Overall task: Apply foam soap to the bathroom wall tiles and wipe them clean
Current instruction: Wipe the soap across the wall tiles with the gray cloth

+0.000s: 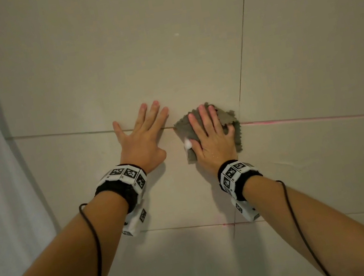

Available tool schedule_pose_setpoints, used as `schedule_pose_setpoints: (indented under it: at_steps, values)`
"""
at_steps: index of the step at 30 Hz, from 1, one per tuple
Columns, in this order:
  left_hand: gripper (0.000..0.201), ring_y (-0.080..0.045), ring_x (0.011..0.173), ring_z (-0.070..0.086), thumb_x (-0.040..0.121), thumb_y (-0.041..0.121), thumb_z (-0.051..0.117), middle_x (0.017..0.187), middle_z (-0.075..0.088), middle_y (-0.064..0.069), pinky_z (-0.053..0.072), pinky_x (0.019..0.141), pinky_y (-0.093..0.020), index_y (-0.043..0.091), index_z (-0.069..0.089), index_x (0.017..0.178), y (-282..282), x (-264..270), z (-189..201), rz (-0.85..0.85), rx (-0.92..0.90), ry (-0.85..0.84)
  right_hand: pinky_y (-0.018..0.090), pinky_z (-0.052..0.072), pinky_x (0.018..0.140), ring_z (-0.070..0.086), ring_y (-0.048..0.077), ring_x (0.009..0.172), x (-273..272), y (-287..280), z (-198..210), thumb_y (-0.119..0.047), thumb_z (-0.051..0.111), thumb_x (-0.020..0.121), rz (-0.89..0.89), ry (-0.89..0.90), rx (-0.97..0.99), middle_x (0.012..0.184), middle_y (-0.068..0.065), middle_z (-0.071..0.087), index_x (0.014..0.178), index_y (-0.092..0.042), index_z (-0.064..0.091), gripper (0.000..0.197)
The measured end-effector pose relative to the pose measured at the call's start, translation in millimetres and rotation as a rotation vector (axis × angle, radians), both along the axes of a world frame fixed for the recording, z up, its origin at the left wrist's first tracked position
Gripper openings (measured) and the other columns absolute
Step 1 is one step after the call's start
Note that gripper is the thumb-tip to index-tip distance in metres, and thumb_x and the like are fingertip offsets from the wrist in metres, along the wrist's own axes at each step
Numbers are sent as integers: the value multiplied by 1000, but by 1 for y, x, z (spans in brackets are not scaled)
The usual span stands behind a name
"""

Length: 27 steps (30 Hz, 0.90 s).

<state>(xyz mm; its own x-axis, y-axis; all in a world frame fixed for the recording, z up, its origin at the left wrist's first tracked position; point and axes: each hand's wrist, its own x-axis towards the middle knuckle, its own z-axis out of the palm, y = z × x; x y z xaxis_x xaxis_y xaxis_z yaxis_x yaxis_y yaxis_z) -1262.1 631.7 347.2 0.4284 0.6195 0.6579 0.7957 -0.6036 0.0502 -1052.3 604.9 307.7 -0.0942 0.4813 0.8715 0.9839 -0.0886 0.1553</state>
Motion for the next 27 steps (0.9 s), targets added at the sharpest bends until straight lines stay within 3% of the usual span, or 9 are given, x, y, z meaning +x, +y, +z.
schedule_pose_setpoints:
  at_steps: [3, 8, 17, 21, 23, 27]
  values:
    - [100, -10, 153, -14, 80, 10, 56, 167, -13, 15, -2, 110, -79, 38, 3, 159, 0, 2, -2, -22, 12, -21, 54, 37, 94, 17, 20, 149, 2, -3, -7, -49, 36, 97, 37, -140, -76, 162, 3, 26, 154, -27, 28, 61]
    - [100, -14, 154, -15, 79, 12, 56, 168, -13, 11, -2, 107, -82, 39, 2, 159, 3, 14, -9, -21, 42, -44, 47, 31, 93, 20, 20, 149, 17, -12, -38, -48, 36, 98, 68, -315, -141, 162, 3, 25, 153, -26, 31, 60]
    - [106, -24, 154, -16, 72, 8, 57, 168, -13, 4, 0, 103, -85, 41, 6, 159, -1, 41, -27, -19, 104, -39, 46, 29, 92, 19, 20, 148, 67, -42, -105, -49, 34, 98, 46, -235, -247, 162, -1, 16, 153, -29, 25, 59]
    - [107, -33, 155, -9, 67, 5, 59, 170, -2, -1, 1, 100, -88, 38, 15, 159, -5, 62, -36, -20, 186, -28, 47, 31, 91, 1, 18, 152, 93, -51, -108, -51, 30, 97, -13, -170, -250, 162, -1, 14, 154, -30, 19, 62]
    - [107, -35, 155, -6, 67, 4, 61, 170, 1, -2, 0, 98, -88, 37, 18, 159, -10, 78, -40, -34, 205, -15, 51, 37, 91, -8, 18, 152, 107, -58, -107, -51, 29, 97, -45, -129, -260, 162, 1, 14, 154, -29, 17, 63]
    - [106, -38, 154, -5, 67, 3, 61, 169, 3, -5, -1, 96, -89, 35, 19, 159, -27, 117, -48, -62, 212, 17, 55, 45, 88, 13, 23, 148, 139, -76, -102, -50, 30, 95, -74, -32, -291, 161, 3, 13, 154, -26, 18, 65]
